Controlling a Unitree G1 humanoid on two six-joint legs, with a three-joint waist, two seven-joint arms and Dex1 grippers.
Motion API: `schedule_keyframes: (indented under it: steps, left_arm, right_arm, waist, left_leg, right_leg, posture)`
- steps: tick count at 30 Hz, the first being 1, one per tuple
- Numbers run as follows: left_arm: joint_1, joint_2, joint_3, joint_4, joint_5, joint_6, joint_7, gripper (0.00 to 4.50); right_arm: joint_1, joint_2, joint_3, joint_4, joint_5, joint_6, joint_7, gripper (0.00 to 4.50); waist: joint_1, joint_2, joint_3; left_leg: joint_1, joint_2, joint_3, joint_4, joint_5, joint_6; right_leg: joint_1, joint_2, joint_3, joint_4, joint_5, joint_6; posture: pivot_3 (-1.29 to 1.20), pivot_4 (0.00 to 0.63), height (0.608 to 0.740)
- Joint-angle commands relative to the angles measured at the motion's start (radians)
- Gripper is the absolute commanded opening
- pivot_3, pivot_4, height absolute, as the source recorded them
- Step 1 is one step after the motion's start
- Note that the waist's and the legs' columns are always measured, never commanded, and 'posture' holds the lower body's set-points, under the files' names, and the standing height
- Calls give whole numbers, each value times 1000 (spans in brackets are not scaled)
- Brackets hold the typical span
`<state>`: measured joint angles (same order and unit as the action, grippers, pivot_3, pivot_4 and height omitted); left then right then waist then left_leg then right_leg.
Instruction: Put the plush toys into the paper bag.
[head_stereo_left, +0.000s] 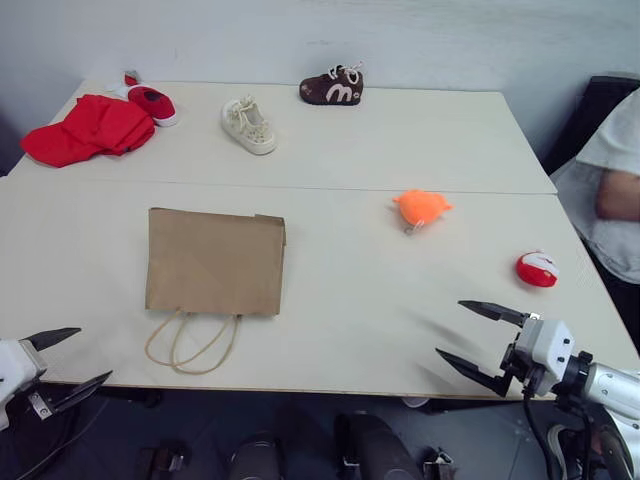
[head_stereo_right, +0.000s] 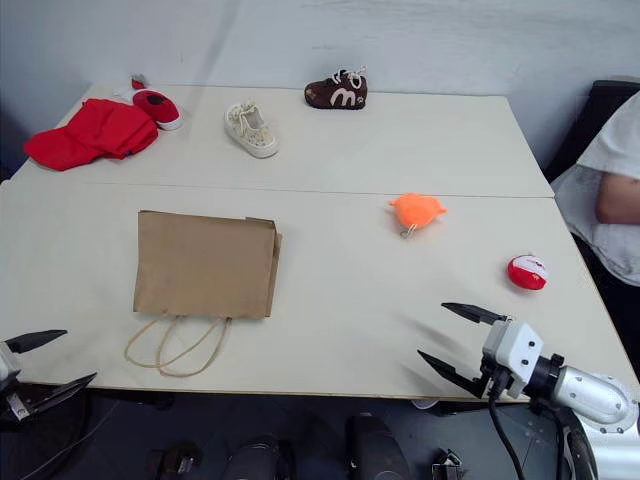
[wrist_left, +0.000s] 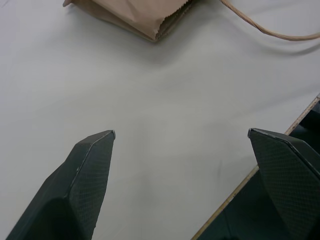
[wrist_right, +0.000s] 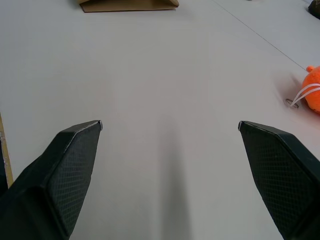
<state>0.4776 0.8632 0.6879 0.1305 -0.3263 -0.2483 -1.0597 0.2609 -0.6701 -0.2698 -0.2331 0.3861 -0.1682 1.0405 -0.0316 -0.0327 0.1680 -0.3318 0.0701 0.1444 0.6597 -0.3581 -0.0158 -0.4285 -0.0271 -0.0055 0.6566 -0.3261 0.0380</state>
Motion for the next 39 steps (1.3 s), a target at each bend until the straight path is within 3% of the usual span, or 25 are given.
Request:
schedule_keyframes:
  steps: [1, 5, 7, 10, 15, 18, 22, 27, 30, 33, 39]
  left_arm:
    - [14, -9, 25, -28, -39, 7, -15, 4472]
    - [29, -17, 24, -111, -102, 77, -47, 4472]
    - [-10, -3, -15, -201, -137, 118, -59, 4472]
    - [-72, 20, -83, -258, -90, 92, -68, 4472]
    - [-224, 37, -237, -220, 40, -3, -54, 4472]
    - [-318, 25, -330, -150, 109, -83, -48, 3872]
    - [-438, -10, -414, -149, 86, -47, -31, 2620]
    - [-478, 37, -520, -307, -112, 271, -148, 882]
    - [-636, -34, -587, -355, -181, 395, -97, 16]
    - [-802, -131, -632, -332, -209, 491, -27, 0]
    - [-1062, -314, -673, -207, -202, 624, 119, 0]
  right_arm:
    - [-2, -2, 7, -22, 25, 0, 7, 4500]
    - [-20, 10, 30, -61, 47, 7, 1, 4500]
    - [-55, 56, 98, -180, 113, 53, -39, 4500]
    - [-86, 97, 155, -269, 149, 103, -77, 4500]
    - [-109, 109, 195, -249, 102, 101, -93, 4500]
    - [-119, 115, 189, -223, 78, 79, -104, 4500]
    - [-108, 107, 179, -209, 54, 61, -105, 4500]
    - [-75, 105, 155, -193, 37, 42, -113, 4500]
    - [-46, 107, 135, -185, 50, 29, -109, 4500]
    - [-35, 116, 136, -197, 76, 58, -121, 3933]
    - [-103, 120, 238, -232, 65, 204, -170, 1762]
  waist:
    - [0, 0, 0]
    - [0, 0, 0]
    - [0, -1, 0]
    - [3, 0, -1]
    - [4, -1, -2]
    - [1, -1, -3]
    - [3, -1, -3]
    - [2, -1, -3]
    - [8, 0, -2]
    - [20, 0, -2]
    - [19, 0, -3]
  left_leg:
    - [0, 0, 0, 0, 0, 0]
    - [0, 0, 0, 0, 0, 0]
    - [-1, 0, 0, 1, 2, -3]
    - [0, 0, -1, 2, 2, -4]
    - [-1, -1, -1, 3, 2, -3]
    - [-1, -1, 0, 3, 2, -3]
    - [-1, 0, 1, 4, 2, -3]
    - [-1, 0, 1, 5, 2, -3]
    - [-1, 0, 2, 6, 2, -4]
    - [-1, -2, 0, 9, 3, -3]
    - [-1, -2, 2, 11, 3, -3]
  right_leg:
    - [0, 0, 0, 0, 0, 0]
    - [0, 0, 0, 0, 0, 0]
    - [0, 0, 0, 1, 0, 0]
    - [0, 0, 0, 3, 0, 0]
    - [1, 0, 0, 2, 0, 0]
    - [0, 0, 0, 2, 0, 0]
    - [-1, 1, 1, 3, 0, 0]
    - [-1, 1, 2, 3, 0, 0]
    - [-1, 1, 2, 4, 0, 0]
    - [1, 1, 2, 6, 1, 2]
    - [0, 3, 5, 6, 2, 3]
  posture:
    - [0, 150, 740]
    - [0, 150, 740]
    - [0, 150, 740]
    - [0, 150, 740]
    - [0, 150, 740]
    - [0, 150, 740]
    - [0, 150, 740]
    - [0, 150, 740]
    - [0, 150, 740]
    - [0, 150, 740]
    - [0, 150, 740]
